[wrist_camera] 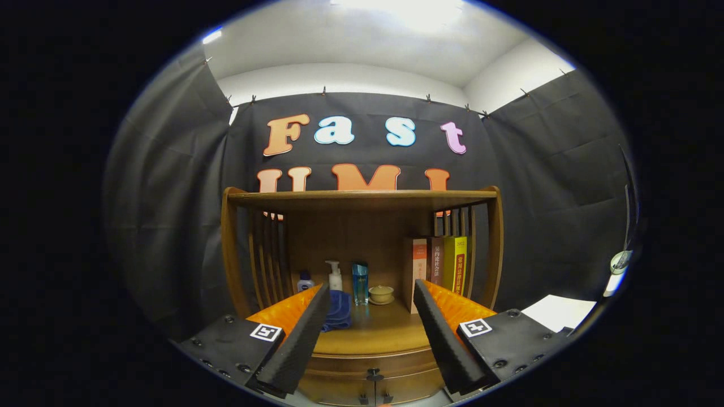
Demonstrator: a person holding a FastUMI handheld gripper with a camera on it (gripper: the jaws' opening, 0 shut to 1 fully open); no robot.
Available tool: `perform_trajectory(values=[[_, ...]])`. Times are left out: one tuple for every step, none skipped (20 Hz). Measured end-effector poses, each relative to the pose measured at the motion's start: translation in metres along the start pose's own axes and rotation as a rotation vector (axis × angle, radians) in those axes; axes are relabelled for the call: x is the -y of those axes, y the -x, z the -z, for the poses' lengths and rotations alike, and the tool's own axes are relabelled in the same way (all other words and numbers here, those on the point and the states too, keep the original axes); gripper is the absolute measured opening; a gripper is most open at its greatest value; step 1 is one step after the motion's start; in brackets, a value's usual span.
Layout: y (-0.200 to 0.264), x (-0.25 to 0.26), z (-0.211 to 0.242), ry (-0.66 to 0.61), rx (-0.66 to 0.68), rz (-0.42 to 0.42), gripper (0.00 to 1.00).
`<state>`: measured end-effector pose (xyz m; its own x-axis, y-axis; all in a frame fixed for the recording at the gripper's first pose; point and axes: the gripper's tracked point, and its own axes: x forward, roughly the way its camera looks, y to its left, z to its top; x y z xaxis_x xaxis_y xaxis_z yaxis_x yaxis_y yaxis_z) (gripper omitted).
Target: Pull open the drawer, take out the items inside it, and place them on the countertop above the cabinet.
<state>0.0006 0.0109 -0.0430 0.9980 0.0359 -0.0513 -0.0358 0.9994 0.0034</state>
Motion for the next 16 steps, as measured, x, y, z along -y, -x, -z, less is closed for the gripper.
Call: perform_trajectory(values=[[-0.001, -0.001, 0.003, -0.007, -0.006, -0.001, 0.98], [-0.001, -0.001, 0.005, -0.012, -0.009, -0.003, 0.98], [-0.002, -0.001, 0.006, -0.014, -0.010, -0.005, 0.98], [-0.003, -0.002, 0.007, -0.014, -0.009, -0.006, 0.98], [-0.002, -0.002, 0.008, -0.011, -0.008, -0.007, 0.98], [-0.003, -0.003, 0.010, -0.010, -0.008, -0.008, 0.98], [-0.003, -0.003, 0.013, -0.010, -0.009, -0.010, 0.98], [-0.005, -0.003, 0.017, -0.012, -0.010, -0.013, 0.98], [-0.006, -0.005, 0.021, -0.016, -0.012, -0.016, 0.98], [-0.006, -0.005, 0.028, -0.019, -0.016, -0.019, 0.98], [-0.007, -0.006, 0.036, -0.019, -0.022, -0.020, 0.98], [-0.007, -0.005, 0.045, -0.017, -0.030, -0.020, 0.98], [-0.008, -0.006, 0.055, -0.012, -0.039, -0.021, 0.98], [-0.008, -0.006, 0.067, -0.002, -0.048, -0.024, 0.98], [-0.009, -0.009, 0.078, 0.006, -0.051, -0.035, 0.98], [-0.012, -0.011, 0.090, 0.021, -0.056, -0.044, 0.98]])
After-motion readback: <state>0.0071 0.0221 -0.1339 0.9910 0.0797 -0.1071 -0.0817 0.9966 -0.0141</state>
